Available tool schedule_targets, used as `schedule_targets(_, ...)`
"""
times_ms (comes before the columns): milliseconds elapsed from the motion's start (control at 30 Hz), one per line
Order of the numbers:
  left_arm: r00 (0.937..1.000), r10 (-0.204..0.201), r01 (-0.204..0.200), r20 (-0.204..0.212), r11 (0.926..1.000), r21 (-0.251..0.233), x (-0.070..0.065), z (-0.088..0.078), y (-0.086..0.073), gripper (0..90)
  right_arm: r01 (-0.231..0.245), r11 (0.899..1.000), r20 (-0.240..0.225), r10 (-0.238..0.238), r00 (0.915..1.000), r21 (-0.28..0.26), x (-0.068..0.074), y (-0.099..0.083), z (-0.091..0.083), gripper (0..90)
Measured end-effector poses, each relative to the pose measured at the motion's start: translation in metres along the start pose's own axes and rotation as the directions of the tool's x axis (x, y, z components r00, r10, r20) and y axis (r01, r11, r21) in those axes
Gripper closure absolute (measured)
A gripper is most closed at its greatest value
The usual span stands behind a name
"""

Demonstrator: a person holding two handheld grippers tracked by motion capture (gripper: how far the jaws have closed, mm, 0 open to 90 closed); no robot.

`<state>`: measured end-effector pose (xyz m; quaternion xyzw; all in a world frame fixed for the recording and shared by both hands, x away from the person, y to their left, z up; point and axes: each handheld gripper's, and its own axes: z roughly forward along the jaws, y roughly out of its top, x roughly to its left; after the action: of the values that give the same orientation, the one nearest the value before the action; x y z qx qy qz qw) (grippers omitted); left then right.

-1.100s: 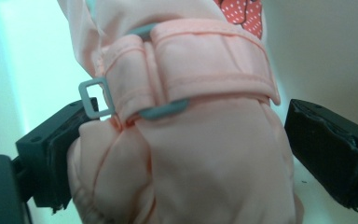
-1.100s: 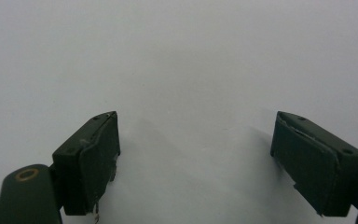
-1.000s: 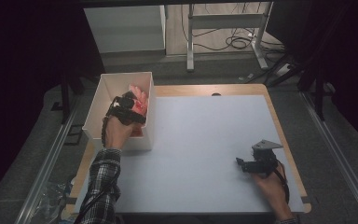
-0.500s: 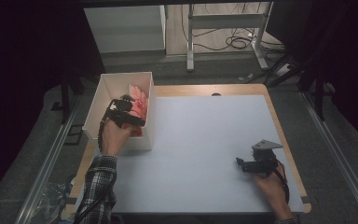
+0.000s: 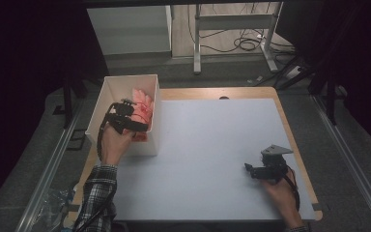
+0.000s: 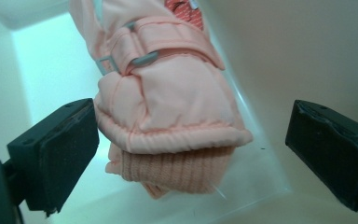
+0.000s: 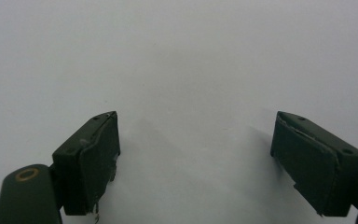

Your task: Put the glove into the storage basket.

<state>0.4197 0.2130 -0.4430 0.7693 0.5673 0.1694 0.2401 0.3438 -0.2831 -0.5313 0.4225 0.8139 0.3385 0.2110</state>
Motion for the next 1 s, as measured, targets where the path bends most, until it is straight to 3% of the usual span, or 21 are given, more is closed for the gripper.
schedule_targets(667, 0.9998, 0.015, -0.014, 0.016, 0.9981, -0.06, 0.003, -0.027, -0.007, 3.3, 0.0, 1.0, 0.001, 0.0, 1.0, 0.0, 0.0, 0.0, 0.0, 15.8)
schedule_targets(1000, 0.9977, 0.052, -0.048, 0.044, 0.9948, -0.09, 0.001, -0.046, -0.015, 3.6, 0.0, 1.0, 0.001, 0.0, 1.0, -0.001, 0.0, 0.0, 0.0, 15.8)
